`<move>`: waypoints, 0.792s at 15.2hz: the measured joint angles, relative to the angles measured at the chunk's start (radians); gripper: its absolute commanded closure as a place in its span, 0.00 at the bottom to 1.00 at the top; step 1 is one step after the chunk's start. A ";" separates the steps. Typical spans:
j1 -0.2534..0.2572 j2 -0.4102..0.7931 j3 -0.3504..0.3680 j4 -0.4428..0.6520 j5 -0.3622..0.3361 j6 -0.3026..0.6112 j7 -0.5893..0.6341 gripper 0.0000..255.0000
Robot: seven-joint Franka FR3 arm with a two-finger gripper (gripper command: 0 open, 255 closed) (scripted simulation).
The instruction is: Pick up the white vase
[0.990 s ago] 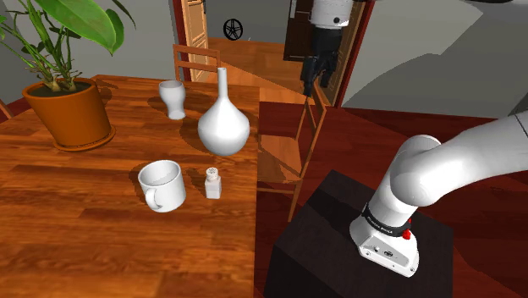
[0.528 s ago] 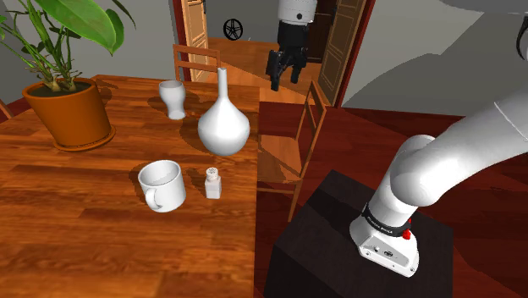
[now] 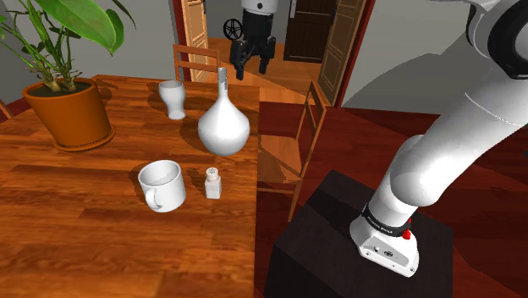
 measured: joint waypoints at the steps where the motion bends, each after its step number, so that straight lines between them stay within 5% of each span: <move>1: 0.002 0.043 0.012 0.047 -0.009 0.004 0.018 0.00; 6: 0.016 0.215 0.047 0.257 -0.059 0.003 0.081 0.00; 12: 0.018 0.217 0.049 0.198 -0.062 0.071 0.090 0.00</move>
